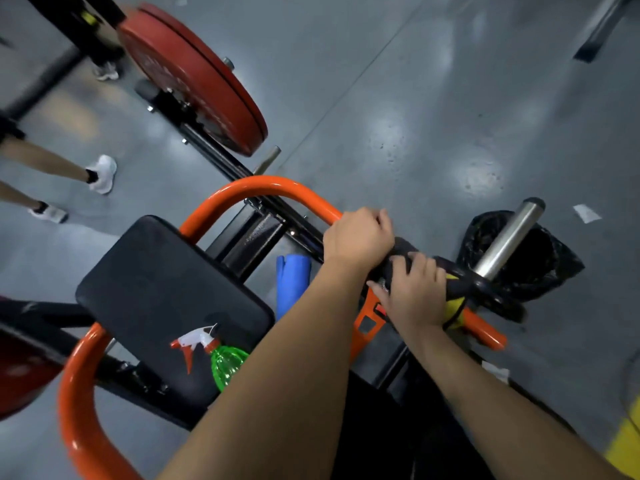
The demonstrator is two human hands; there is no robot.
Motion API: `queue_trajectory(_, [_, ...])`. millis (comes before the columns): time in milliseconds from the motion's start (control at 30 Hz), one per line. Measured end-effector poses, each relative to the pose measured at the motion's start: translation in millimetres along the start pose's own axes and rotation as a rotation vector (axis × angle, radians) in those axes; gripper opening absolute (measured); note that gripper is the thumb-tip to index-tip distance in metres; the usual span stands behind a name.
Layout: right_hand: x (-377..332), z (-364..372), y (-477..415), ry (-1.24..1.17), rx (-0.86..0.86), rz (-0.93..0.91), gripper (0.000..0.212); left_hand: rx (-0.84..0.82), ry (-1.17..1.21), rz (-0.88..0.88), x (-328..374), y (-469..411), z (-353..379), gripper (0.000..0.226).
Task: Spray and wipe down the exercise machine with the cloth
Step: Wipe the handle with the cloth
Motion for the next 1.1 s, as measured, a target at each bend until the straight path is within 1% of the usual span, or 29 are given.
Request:
queue_trajectory(100, [-5.1, -8.4, 3.6, 0.006, 0.056, -0.064, 0.043, -0.078, 0.001, -0.081, -2.2, -2.5, 0.2, 0.045])
queue_trajectory(200, [-1.7, -14.5, 1.5, 0.012, 0.044, -0.103, 0.036, -0.136, 0.036, -0.185, -4.9, -0.4, -0.3, 0.043])
queue_trajectory(267, [-0.6, -21.8, -7.4, 0.025, -0.046, -0.080, 0.036, -0.158, 0.068, -0.257, -5.4, 3.5, -2.6, 0.039])
queue_trajectory(333, [-1.5, -31.2, -15.2, 0.043, -0.191, -0.005, 0.035, -0.160, 0.105, -0.310, -7.0, 6.8, -3.9, 0.035])
queue_trajectory(400, [-5.3, -32.5, -20.3, 0.085, -0.393, 0.043, 0.046, -0.150, 0.137, -0.341, -6.5, 8.5, -4.7, 0.031])
queue_trajectory(433, [-10.7, -31.8, -21.2, 0.141, -0.484, 0.016, 0.057, -0.145, 0.145, -0.351, -6.5, 9.6, -5.6, 0.030])
queue_trajectory(533, [-16.1, -23.8, -19.8, 0.267, -0.743, -0.042, 0.103, -0.140, 0.152, -0.358, -5.0, 10.3, -7.6, 0.028])
queue_trajectory(567, [-16.1, -21.3, -18.3, 0.288, -0.818, -0.059, 0.112, -0.139, 0.149, -0.358, -4.7, 10.4, -7.7, 0.028])
queue_trajectory(600, [-15.7, -18.0, -15.5, 0.310, -0.885, -0.082, 0.116, -0.141, 0.147, -0.351, -4.0, 10.1, -7.4, 0.025])
queue_trajectory(633, [-14.9, -16.3, -14.4, 0.318, -0.899, -0.099, 0.111, -0.145, 0.144, -0.344, -4.2, 9.8, -6.4, 0.021])
queue_trajectory(700, [-11.8, -13.1, -18.5, 0.304, -0.862, -0.128, 0.092, -0.151, 0.139, -0.327, -2.4, 9.7, -6.2, 0.017])
queue_trajectory(733, [-8.5, -12.1, -21.5, 0.280, -0.842, -0.135, 0.089, -0.152, 0.134, -0.317, -1.3, 9.2, -5.8, 0.018])
queue_trajectory(833, [4.7, -6.5, -28.3, 0.196, -0.854, -0.140, 0.108, -0.169, 0.118, -0.300, -1.3, 6.3, -4.6, 0.021])
queue_trajectory(967, [21.6, 8.7, -20.0, -0.006, -0.801, -0.056, 0.112, -0.216, 0.120, -0.302, -1.5, 4.4, -2.5, 0.022])
queue_trajectory(1000, [23.0, 13.9, -15.6, -0.063, -0.771, -0.022, 0.111, -0.217, 0.115, -0.300, -1.6, 4.0, -2.1, 0.024])
queue_trajectory(1033, [23.1, 14.8, -11.2, -0.111, -0.693, 0.011, 0.103, -0.211, 0.109, -0.300, -1.8, 3.2, -1.9, 0.027])
queue_trajectory(1100, [18.4, 14.3, -0.7, -0.148, -0.410, 0.039, 0.074, -0.195, 0.093, -0.305, -2.6, 2.0, -1.7, 0.033])
Point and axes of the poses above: each hand's wrist, its own y-axis away from the middle knuckle, its own z-axis out of the palm, x = y × z, the point moved 7 cm from there along -y, towards the middle knuckle, and after that the axes turned 2 degrees about -x, right-handed, at the moved point
